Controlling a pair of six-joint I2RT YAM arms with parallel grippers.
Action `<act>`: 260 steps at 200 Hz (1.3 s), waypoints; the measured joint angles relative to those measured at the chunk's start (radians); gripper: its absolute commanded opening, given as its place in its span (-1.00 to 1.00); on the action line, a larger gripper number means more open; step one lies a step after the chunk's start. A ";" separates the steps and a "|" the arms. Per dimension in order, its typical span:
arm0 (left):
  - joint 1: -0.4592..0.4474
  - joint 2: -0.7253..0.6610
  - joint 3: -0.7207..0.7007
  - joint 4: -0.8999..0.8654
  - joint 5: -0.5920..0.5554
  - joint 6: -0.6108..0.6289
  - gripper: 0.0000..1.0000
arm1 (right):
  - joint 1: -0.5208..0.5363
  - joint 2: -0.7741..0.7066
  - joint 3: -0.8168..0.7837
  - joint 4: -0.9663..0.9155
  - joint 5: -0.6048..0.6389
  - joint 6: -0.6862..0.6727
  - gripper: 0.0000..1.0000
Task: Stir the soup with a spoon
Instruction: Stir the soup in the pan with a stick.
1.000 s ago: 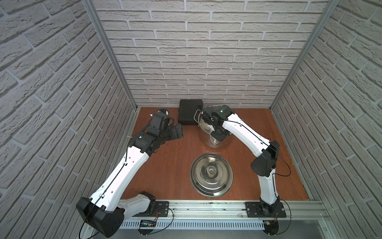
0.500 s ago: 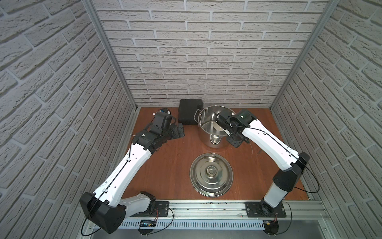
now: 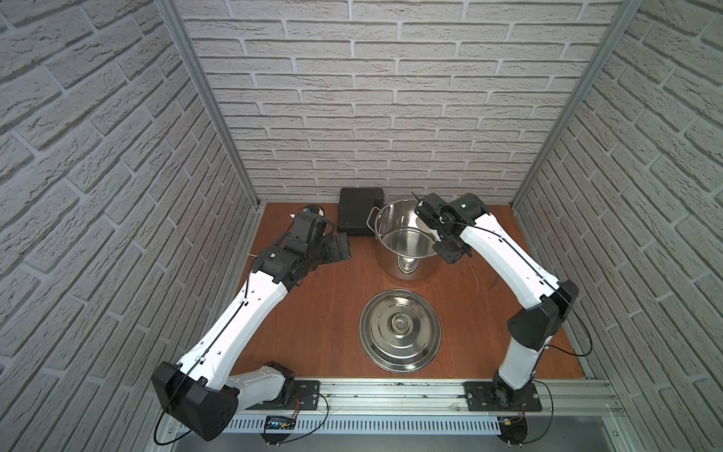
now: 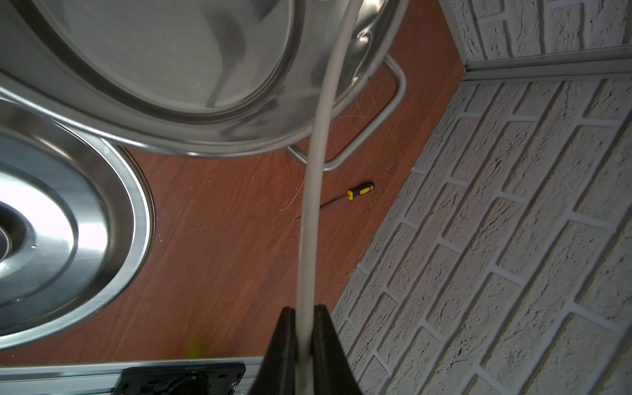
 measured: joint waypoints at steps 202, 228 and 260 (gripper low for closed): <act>-0.035 -0.055 -0.061 0.034 0.000 -0.014 0.97 | 0.087 -0.148 -0.215 -0.023 -0.048 0.074 -0.95; -0.044 -0.047 -0.061 0.042 0.002 -0.011 0.97 | 0.034 -0.152 -0.229 -0.018 -0.040 0.071 -0.95; -0.060 -0.047 -0.060 0.071 0.024 0.007 0.97 | -0.007 -0.140 -0.196 -0.013 -0.031 0.063 -0.96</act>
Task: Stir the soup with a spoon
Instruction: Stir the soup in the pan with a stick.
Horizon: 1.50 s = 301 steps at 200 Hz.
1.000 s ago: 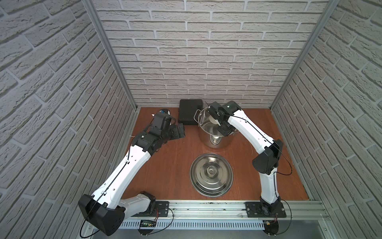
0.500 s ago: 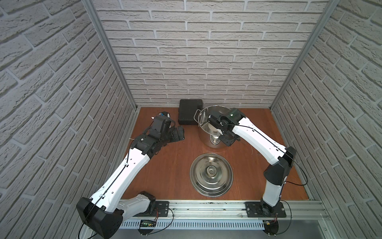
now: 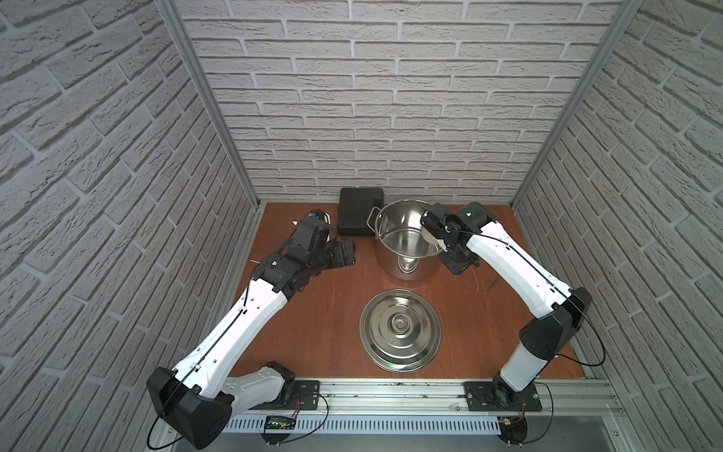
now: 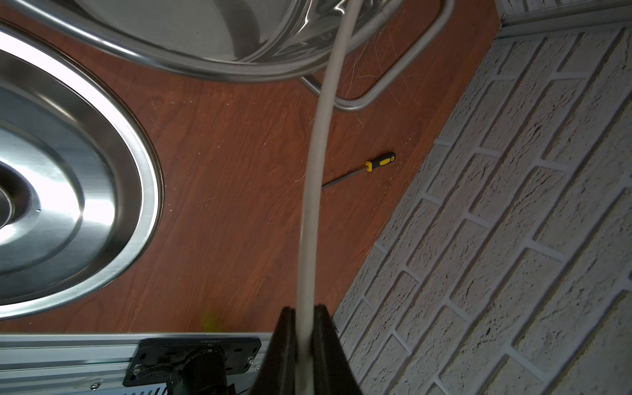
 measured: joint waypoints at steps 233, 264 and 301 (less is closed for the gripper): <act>-0.058 -0.018 0.007 0.100 -0.005 0.074 0.97 | 0.055 -0.014 -0.034 0.024 -0.071 -0.003 -0.95; -0.061 -0.011 0.011 0.100 -0.005 0.074 0.97 | -0.020 0.008 -0.006 0.035 -0.051 -0.026 -0.95; -0.074 -0.011 0.014 0.100 -0.008 0.073 0.97 | -0.040 0.131 0.163 0.035 -0.046 -0.044 -0.95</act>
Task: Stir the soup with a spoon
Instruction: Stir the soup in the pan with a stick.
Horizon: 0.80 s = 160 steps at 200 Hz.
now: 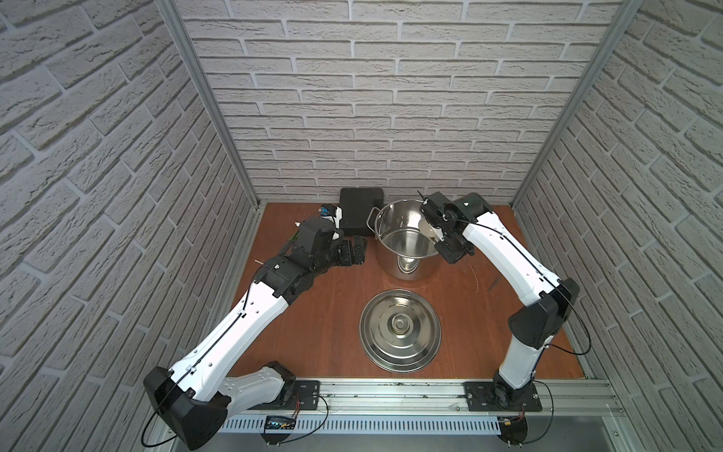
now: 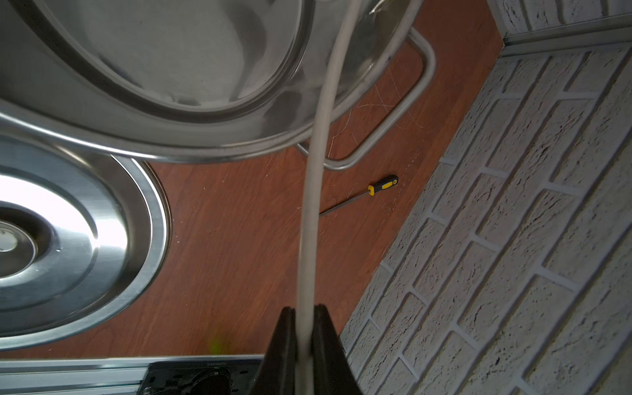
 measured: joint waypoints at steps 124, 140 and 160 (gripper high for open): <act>-0.027 -0.034 0.000 -0.001 -0.057 -0.003 0.97 | 0.137 0.072 -0.003 0.006 -0.042 -0.002 -0.95; -0.028 -0.034 0.000 -0.001 -0.063 -0.003 0.96 | 0.126 0.006 -0.071 0.007 -0.038 0.002 -0.96; -0.029 -0.034 0.000 0.000 -0.067 -0.003 0.97 | 0.105 -0.082 -0.142 0.006 -0.031 0.005 -0.95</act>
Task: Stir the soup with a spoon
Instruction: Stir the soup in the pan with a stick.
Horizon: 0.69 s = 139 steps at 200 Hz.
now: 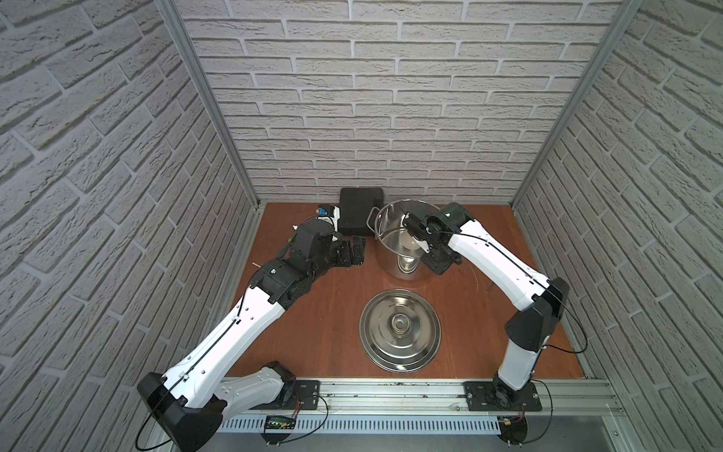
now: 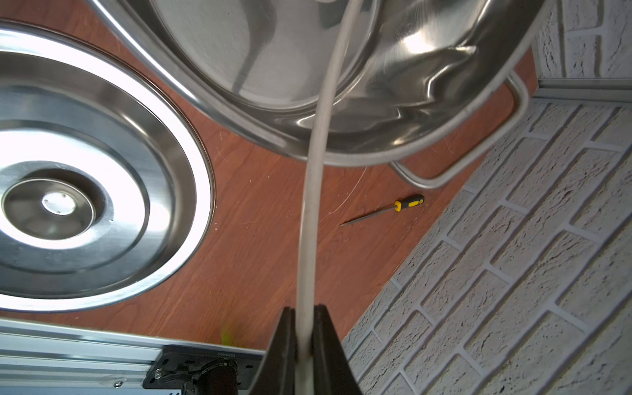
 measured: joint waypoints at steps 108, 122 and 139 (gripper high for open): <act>-0.038 0.014 0.000 0.001 -0.009 -0.001 0.97 | -0.105 0.135 0.192 0.033 0.019 -0.028 -0.96; -0.046 0.014 0.000 0.001 -0.018 -0.001 0.97 | -0.092 0.169 0.236 0.035 0.011 -0.028 -0.95; -0.052 0.013 0.000 0.001 -0.026 -0.001 0.97 | -0.063 0.193 0.266 0.033 0.006 -0.028 -0.95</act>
